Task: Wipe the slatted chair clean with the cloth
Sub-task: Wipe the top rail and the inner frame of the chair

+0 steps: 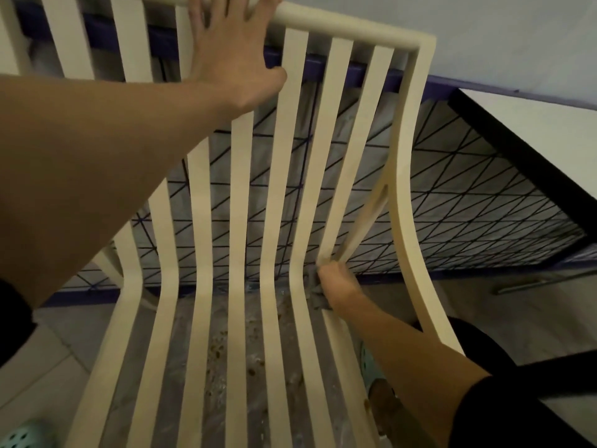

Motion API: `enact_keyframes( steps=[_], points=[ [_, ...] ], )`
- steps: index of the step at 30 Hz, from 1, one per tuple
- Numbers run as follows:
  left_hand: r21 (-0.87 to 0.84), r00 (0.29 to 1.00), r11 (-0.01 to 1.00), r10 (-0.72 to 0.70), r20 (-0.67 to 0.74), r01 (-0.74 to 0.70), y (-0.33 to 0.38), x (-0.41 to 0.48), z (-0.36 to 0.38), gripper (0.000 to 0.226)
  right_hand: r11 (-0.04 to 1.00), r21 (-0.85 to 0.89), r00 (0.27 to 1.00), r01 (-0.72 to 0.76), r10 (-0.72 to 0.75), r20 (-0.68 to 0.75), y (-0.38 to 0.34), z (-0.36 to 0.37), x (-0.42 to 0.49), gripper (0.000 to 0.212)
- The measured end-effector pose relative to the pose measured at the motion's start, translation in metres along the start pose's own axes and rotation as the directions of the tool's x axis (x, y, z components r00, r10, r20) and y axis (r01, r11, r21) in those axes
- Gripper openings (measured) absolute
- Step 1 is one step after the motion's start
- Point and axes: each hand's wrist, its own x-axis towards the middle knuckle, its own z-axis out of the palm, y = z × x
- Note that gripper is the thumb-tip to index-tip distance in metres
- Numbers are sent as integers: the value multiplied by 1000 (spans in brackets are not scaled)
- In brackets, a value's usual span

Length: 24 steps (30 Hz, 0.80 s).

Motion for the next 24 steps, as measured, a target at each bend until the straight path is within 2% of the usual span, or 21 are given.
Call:
enact_keyframes(
  steps=[1, 5, 7, 10, 13, 16, 19, 22, 24],
  points=[
    [20, 1000, 1000, 9, -9, -8, 0, 1, 0, 72, 998, 66, 1000, -12, 11, 5, 2, 2, -5, 34],
    [48, 999, 999, 21, 31, -23, -1, 1, -4, 77, 999, 13, 998, 36, -37, 43, 2, 8, -37, 36],
    [59, 998, 998, 22, 62, -26, 2, -1, -7, 81, 1000, 19, 1000, -16, 16, 26, -1, 13, -50, 31],
    [16, 992, 1000, -2, 127, 0, 14, -17, -17, 85, 994, -90, 998, -54, 52, -25, -8, 19, -75, 29],
    [-58, 972, 998, 1, 234, 13, 32, -63, -20, 85, 994, -74, 997, -78, 79, 11, -4, 26, -98, 36],
    [-176, 923, 979, -23, 385, 98, 54, -134, -11, 80, 997, 26, 995, -77, 75, 68, 6, 36, -122, 38],
    [-257, 840, 944, -37, 541, 207, 76, -212, 0, 69, 988, 126, 995, -89, 84, 44, 15, 44, -153, 40],
    [-252, 742, 935, -16, 671, 248, 92, -294, 3, 61, 983, 138, 993, -121, 118, 23, 24, 53, -191, 45],
    [-224, 688, 925, -54, 723, 308, 99, -345, 0, 57, 983, 133, 992, -128, 126, 19, 28, 61, -218, 49]
  ],
)
